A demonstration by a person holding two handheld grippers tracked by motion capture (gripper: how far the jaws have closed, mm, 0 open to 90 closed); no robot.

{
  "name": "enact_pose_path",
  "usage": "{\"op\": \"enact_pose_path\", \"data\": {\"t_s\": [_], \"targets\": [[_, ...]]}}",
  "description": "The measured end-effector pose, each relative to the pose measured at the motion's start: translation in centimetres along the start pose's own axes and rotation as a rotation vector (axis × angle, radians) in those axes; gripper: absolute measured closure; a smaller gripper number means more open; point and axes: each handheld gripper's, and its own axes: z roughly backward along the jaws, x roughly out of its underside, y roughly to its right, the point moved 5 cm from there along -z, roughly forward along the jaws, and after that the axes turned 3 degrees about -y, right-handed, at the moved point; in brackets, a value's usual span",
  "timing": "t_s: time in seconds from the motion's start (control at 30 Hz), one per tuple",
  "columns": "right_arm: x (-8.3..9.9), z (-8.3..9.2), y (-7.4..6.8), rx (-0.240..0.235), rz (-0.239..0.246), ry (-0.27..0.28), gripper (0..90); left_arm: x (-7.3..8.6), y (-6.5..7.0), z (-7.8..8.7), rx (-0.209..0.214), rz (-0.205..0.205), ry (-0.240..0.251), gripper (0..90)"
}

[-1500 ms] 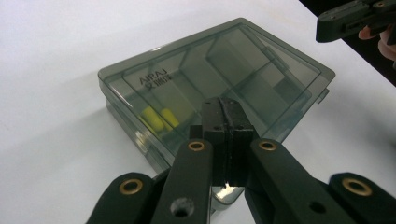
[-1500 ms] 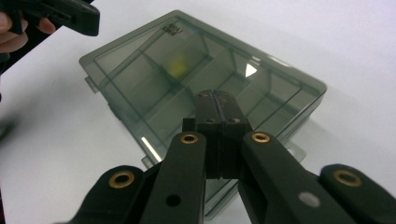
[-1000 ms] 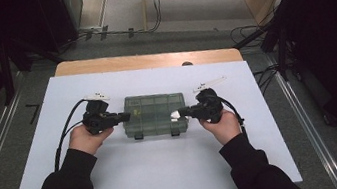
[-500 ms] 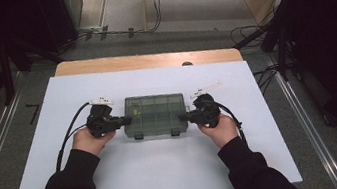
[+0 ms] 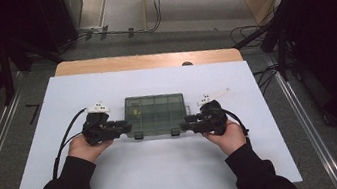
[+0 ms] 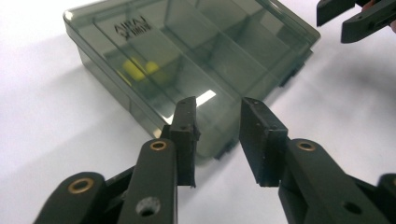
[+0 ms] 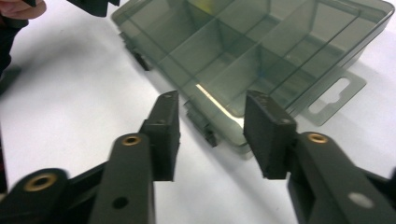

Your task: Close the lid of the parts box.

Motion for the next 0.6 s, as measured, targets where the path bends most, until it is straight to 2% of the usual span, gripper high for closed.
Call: {"op": "enact_pose_path", "data": {"t_s": [0.17, 0.23, 0.3, 0.47, 0.6], "targets": [[0.9, 0.5, -0.7, -0.014, 0.023, 0.002, 45.6, 0.6, 0.9, 0.6, 0.033, 0.001, 0.023, 55.1], [1.3, 0.5, -0.8, -0.009, 0.027, -0.006, 43.8, 0.8, 1.2, 0.7, 0.044, 0.005, 0.018, 54.2], [1.7, 0.6, -1.0, -0.01, 0.027, -0.01, 41.8, 1.1, 1.5, 0.7, 0.043, 0.002, 0.006, 47.1], [2.5, 1.1, -1.4, -0.021, 0.03, -0.005, 37.3, 2.0, 1.8, 0.8, 0.039, -0.007, 0.004, 42.9], [3.2, 1.4, -1.7, -0.043, 0.018, 0.002, 36.5, 2.7, 1.9, 1.1, 0.04, 0.011, 0.0, 38.8]]}}
